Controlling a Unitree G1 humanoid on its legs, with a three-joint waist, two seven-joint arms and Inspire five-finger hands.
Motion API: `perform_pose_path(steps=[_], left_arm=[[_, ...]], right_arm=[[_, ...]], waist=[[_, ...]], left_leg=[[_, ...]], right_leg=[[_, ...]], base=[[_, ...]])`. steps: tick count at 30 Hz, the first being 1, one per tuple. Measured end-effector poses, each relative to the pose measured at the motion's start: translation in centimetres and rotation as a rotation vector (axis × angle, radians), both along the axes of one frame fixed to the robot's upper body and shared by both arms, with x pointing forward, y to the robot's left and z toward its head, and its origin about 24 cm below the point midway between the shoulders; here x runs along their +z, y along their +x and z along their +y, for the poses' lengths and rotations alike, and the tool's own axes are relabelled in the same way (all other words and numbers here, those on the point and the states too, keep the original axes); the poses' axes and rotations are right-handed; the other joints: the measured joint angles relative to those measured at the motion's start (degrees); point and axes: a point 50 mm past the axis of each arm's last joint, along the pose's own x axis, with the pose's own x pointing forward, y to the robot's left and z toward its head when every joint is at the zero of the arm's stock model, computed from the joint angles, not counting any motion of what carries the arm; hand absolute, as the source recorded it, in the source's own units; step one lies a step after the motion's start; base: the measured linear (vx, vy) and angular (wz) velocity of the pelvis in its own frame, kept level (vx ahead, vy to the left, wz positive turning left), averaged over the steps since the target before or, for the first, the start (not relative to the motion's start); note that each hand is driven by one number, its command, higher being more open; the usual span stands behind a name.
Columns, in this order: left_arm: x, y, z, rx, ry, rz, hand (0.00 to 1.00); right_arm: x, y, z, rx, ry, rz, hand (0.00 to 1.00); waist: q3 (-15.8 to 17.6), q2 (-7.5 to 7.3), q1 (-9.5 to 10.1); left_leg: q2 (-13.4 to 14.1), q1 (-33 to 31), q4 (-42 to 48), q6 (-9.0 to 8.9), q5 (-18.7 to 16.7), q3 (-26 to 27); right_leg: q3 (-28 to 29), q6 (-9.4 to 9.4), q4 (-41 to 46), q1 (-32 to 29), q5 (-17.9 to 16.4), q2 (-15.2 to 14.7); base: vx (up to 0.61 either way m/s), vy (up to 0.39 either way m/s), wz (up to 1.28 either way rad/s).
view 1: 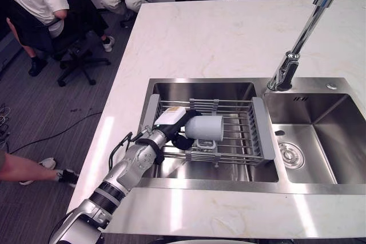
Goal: Walk over to the sink, pick up the cup, carry it to the dishwasher, place the cup inside the dishwasher, then close the dishwasher door
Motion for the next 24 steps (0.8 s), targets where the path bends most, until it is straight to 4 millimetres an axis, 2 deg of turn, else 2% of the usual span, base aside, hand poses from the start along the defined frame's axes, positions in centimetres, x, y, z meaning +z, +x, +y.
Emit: perform_pose_path(steps=[4,14,19,24], left_arm=[[-0.3,-0.9,0.8,0.108,-0.256,0.055,0.30],[0.8,-4.2,1.7,0.221,-0.877,0.122,0.30],[2.3,-5.4,1.4,0.224,-1.046,0.078,0.30],[4.3,-6.1,0.8,0.176,-1.157,0.006,0.30]], right_arm=[[-0.1,-0.2,0.1,-0.005,0.004,0.015,0.90],[-0.3,-1.1,-0.3,-0.047,0.007,0.031,0.90],[-0.3,-1.5,-0.5,-0.105,0.022,0.026,0.90],[-0.2,-1.3,-0.6,-0.115,0.015,0.018,0.90]], waist=[[0.00,-0.01,0.68],[-0.04,-0.07,2.64],[-0.20,-0.31,3.84],[-0.72,-1.08,4.69]], left_leg=[[0.01,0.16,0.02,0.00,0.00,-0.03],[0.11,0.91,0.08,0.00,-0.01,0.13],[0.27,0.86,0.38,-0.03,-0.56,2.03],[1.24,-0.48,5.69,0.07,-4.19,5.58]], right_leg=[[-0.03,0.01,0.01,0.21,0.00,0.00],[0.46,0.01,0.21,0.67,0.00,0.08],[2.50,0.08,0.69,-0.26,0.01,0.28],[6.37,0.54,1.44,-1.60,0.31,0.67]], base=[[0.00,0.000,0.00],[-0.01,-0.002,-0.01],[0.00,0.003,-0.19],[0.01,0.018,-0.38]])
